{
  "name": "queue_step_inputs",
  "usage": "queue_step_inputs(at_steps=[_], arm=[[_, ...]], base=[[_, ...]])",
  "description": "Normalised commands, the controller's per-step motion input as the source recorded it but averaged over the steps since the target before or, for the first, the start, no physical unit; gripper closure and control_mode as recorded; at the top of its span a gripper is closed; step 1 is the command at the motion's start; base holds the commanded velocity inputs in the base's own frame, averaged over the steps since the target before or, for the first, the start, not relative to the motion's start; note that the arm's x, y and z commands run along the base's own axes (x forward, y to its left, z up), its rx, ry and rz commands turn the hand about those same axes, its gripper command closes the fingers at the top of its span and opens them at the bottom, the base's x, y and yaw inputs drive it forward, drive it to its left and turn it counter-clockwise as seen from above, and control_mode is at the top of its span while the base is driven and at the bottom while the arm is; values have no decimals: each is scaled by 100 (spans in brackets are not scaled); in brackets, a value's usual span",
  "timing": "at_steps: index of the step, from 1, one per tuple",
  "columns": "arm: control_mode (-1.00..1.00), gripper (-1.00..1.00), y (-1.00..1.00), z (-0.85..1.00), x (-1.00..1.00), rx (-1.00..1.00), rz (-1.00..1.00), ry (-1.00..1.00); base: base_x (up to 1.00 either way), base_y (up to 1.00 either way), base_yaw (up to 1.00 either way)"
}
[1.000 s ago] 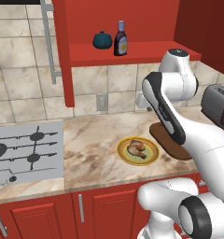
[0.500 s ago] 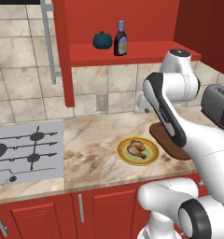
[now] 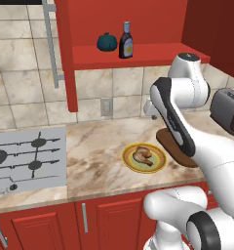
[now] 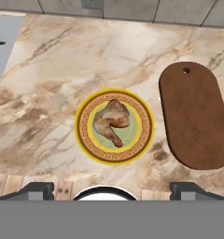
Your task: Pick the chicken drumstick from the plate and place it on the cutting board. Then pick the condiment bottle from the cabinet and place it next to the cutting board.
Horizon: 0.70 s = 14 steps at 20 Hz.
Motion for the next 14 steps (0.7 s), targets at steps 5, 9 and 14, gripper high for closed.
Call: queue_step_inputs(at_steps=[5, 9, 14], arm=[[-100, -100, 0, -9, -3, 0, 0, 0], [-100, -100, 0, -12, -2, 0, 0, 0], [-100, -100, 0, -18, -5, 0, 0, 0]], base=[[0, 0, 0], [0, 0, 0], [0, 0, 0]])
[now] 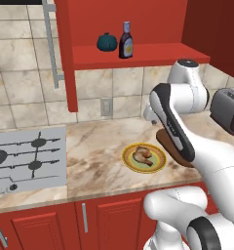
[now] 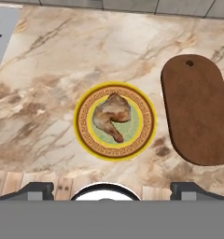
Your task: Pick the chicken drumstick from the plate and place it on the cutting board. Then pick the condiment bottle from the cabinet and place it next to the cutting board.
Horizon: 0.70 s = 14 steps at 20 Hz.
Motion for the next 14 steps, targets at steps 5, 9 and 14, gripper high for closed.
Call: queue_step_inputs(at_steps=[5, 9, 14], arm=[[-100, -100, 0, -19, 0, 0, 0, 0], [-100, -100, 0, -18, 0, 0, 0, 0], [-100, -100, 0, -21, 0, 0, 0, 0]], base=[[0, 0, 0], [0, 0, 0], [0, 0, 0]])
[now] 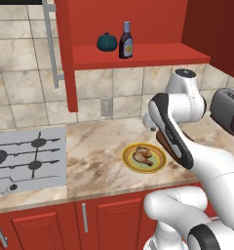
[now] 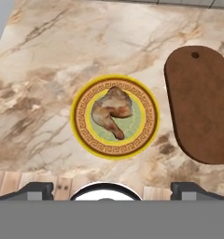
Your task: Pick the chicken drumstick from the plate and place it on the cutting board. Then pick the condiment bottle from the cabinet and place it next to the cutting board.
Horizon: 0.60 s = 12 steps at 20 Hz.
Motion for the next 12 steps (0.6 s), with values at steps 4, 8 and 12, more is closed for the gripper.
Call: queue_step_inputs(at_steps=[4, 8, 12], arm=[[-100, -100, 0, -26, 0, 0, 0, 0], [-100, -100, 0, -27, 0, 0, 1, 0], [-100, -100, 0, -28, 0, 0, 2, 0]], base=[[0, 0, 0], [0, 0, 0], [0, 0, 0]])
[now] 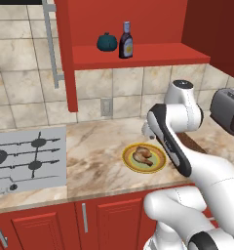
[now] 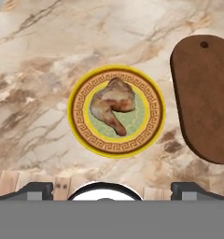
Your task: Pick the chicken drumstick from the plate and place it on the cutting board. Then pick the condiment bottle from the cabinet and place it next to the cutting board.
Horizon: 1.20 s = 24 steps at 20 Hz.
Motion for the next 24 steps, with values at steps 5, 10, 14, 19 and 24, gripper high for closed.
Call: queue_step_inputs(at_steps=[5, 10, 14, 19, 24], arm=[[-100, -100, 0, -30, 0, 0, 2, 1], [-100, -100, 0, -33, 0, 0, 2, 2], [-100, -100, 0, -31, 0, 0, 2, 1], [-100, -100, 0, -26, 0, 0, 1, 0], [-100, -100, 0, -21, 0, 0, 0, 0]], base=[[0, 0, 0], [0, 0, 0], [0, 0, 0], [0, 0, 0], [0, 0, 0]])
